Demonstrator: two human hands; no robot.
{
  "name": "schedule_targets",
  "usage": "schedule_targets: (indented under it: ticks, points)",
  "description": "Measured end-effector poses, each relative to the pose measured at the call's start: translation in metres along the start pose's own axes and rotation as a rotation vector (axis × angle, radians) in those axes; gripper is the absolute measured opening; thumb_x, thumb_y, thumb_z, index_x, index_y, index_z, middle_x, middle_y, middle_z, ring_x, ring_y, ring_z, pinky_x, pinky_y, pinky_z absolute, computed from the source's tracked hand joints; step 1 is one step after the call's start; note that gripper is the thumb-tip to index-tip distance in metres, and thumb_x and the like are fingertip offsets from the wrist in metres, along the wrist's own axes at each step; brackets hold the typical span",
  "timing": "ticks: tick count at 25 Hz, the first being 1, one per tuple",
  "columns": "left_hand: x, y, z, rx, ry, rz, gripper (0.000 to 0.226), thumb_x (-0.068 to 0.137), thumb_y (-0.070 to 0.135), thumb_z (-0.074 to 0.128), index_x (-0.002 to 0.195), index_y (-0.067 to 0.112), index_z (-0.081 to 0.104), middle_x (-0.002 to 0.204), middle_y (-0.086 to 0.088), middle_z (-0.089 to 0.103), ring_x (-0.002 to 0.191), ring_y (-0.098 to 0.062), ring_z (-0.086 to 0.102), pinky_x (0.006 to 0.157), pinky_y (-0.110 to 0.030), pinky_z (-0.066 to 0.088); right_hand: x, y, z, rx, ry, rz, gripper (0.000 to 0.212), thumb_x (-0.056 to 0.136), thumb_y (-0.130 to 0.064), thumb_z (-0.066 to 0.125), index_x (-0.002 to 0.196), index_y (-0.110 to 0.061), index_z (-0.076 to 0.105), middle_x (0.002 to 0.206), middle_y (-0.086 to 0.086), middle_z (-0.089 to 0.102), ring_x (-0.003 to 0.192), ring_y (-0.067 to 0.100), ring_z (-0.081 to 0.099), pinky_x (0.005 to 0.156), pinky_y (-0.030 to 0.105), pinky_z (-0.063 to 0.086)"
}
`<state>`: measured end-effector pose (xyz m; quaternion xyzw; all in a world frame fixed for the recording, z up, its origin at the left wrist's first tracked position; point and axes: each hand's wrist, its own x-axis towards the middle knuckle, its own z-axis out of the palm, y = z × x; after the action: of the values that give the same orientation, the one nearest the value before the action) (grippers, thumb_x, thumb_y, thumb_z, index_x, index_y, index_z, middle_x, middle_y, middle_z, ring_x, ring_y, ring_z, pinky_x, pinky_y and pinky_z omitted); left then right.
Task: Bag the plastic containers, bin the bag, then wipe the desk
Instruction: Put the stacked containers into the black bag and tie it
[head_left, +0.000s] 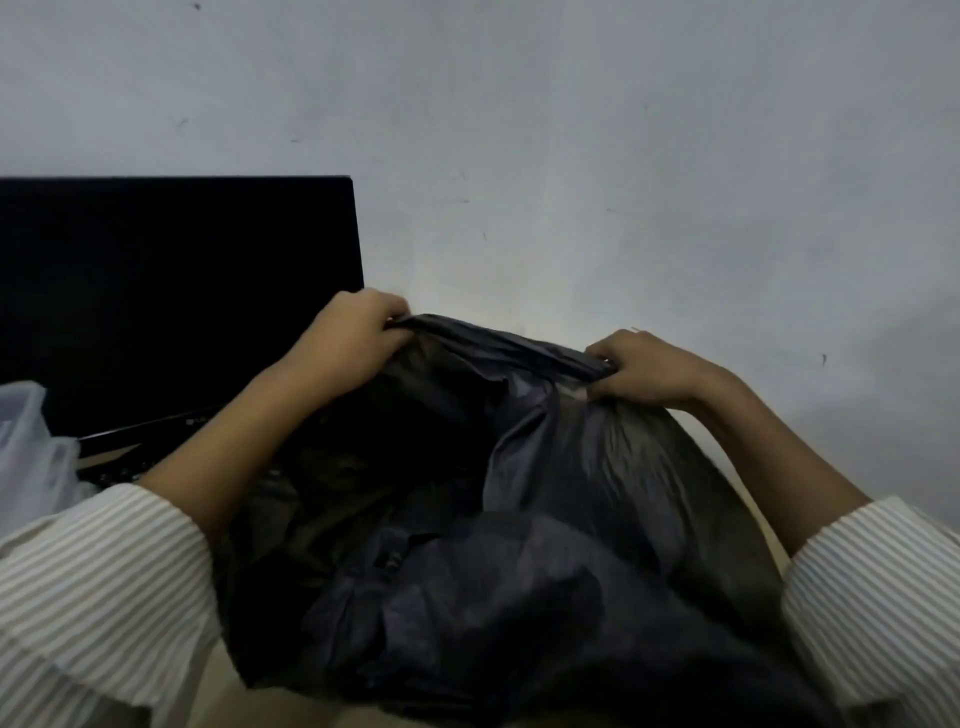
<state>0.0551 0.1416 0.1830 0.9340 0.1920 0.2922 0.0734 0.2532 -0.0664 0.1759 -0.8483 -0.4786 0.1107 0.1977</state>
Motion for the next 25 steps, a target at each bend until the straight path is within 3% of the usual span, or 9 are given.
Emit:
schedule_targets:
  ticks: [2, 5, 10, 13, 16, 18, 20, 22, 25]
  points:
    - [-0.002, -0.014, -0.003, 0.012, -0.013, -0.051, 0.019, 0.09, 0.017, 0.057, 0.09, 0.001, 0.068, 0.093, -0.021, 0.067, 0.094, -0.035, 0.062, 0.078, -0.037, 0.045, -0.003, 0.006, 0.01, 0.449, -0.037, 0.09, 0.017, 0.092, -0.014, 0.06, 0.102, -0.002, 0.066, 0.103, 0.014, 0.07, 0.094, 0.029, 0.066, 0.085, 0.038, 0.053]
    - [-0.007, -0.018, 0.002, 0.024, -0.08, -0.088, 0.032, 0.091, 0.033, 0.05, 0.096, 0.006, 0.068, 0.097, -0.019, 0.068, 0.096, -0.035, 0.062, 0.08, -0.04, 0.049, -0.003, 0.0, 0.019, 0.977, -0.107, 0.16, 0.025, 0.093, 0.001, 0.05, 0.114, 0.002, 0.064, 0.112, 0.019, 0.068, 0.086, 0.023, 0.068, 0.081, 0.031, 0.056]
    - [-0.018, -0.015, 0.006, 0.277, -0.164, -0.224, 0.041, 0.093, 0.048, 0.038, 0.117, 0.027, 0.063, 0.118, -0.012, 0.064, 0.108, -0.035, 0.059, 0.087, -0.04, 0.045, -0.016, -0.008, 0.016, 1.027, -0.32, 0.163, 0.034, 0.078, -0.04, 0.062, 0.092, -0.012, 0.077, 0.098, 0.008, 0.075, 0.081, 0.016, 0.072, 0.073, 0.024, 0.057]
    - [-0.024, -0.006, 0.001, 0.415, -0.135, -0.163, 0.046, 0.087, 0.049, 0.041, 0.125, 0.026, 0.051, 0.125, -0.01, 0.058, 0.112, -0.032, 0.056, 0.091, -0.04, 0.042, -0.019, -0.011, 0.018, 0.947, -0.322, 0.162, 0.028, 0.078, -0.033, 0.065, 0.082, -0.008, 0.078, 0.089, 0.011, 0.076, 0.072, 0.019, 0.072, 0.068, 0.024, 0.058]
    - [-0.024, 0.022, -0.004, 0.126, -0.191, 0.141, 0.079, 0.074, 0.065, 0.04, 0.145, 0.033, 0.026, 0.146, 0.0, 0.041, 0.131, -0.022, 0.041, 0.107, -0.038, 0.029, -0.019, -0.019, 0.02, 1.074, -0.359, 0.175, 0.031, 0.08, -0.036, 0.063, 0.087, -0.01, 0.077, 0.094, 0.011, 0.076, 0.078, 0.02, 0.072, 0.077, 0.028, 0.058]
    - [-0.02, 0.05, 0.006, -0.059, -0.33, 0.206, 0.085, 0.074, 0.067, 0.057, 0.144, 0.029, 0.03, 0.139, 0.001, 0.05, 0.127, -0.018, 0.046, 0.104, -0.032, 0.035, -0.021, -0.027, 0.017, 1.132, -0.412, 0.083, 0.036, 0.08, -0.043, 0.06, 0.093, -0.014, 0.078, 0.098, 0.009, 0.075, 0.083, 0.02, 0.072, 0.081, 0.029, 0.057]
    - [-0.015, 0.062, 0.022, -0.05, -0.345, 0.258, 0.053, 0.084, 0.045, 0.064, 0.126, 0.016, 0.051, 0.119, -0.007, 0.063, 0.113, -0.026, 0.056, 0.085, -0.027, 0.039, -0.027, -0.036, 0.011, 0.958, -0.439, -0.005, 0.023, 0.078, -0.033, 0.062, 0.079, -0.02, 0.08, 0.086, 0.002, 0.076, 0.075, 0.013, 0.072, 0.07, 0.023, 0.058]
    - [-0.008, 0.056, 0.027, -0.074, -0.268, 0.248, 0.021, 0.09, 0.025, 0.059, 0.107, 0.012, 0.06, 0.103, -0.011, 0.067, 0.1, -0.031, 0.06, 0.072, -0.028, 0.034, -0.03, -0.036, 0.002, 0.591, -0.429, -0.046, 0.009, 0.077, -0.016, 0.072, 0.08, -0.023, 0.077, 0.084, -0.002, 0.077, 0.077, 0.01, 0.073, 0.068, 0.021, 0.056]
    - [-0.005, 0.043, 0.017, -0.083, -0.223, 0.155, 0.016, 0.091, 0.013, 0.053, 0.105, 0.012, 0.06, 0.102, -0.014, 0.067, 0.097, -0.032, 0.06, 0.072, -0.033, 0.039, -0.022, -0.018, -0.01, 0.176, -0.332, 0.019, 0.019, 0.078, -0.016, 0.077, 0.097, -0.017, 0.072, 0.098, 0.003, 0.075, 0.089, 0.019, 0.072, 0.081, 0.031, 0.057]
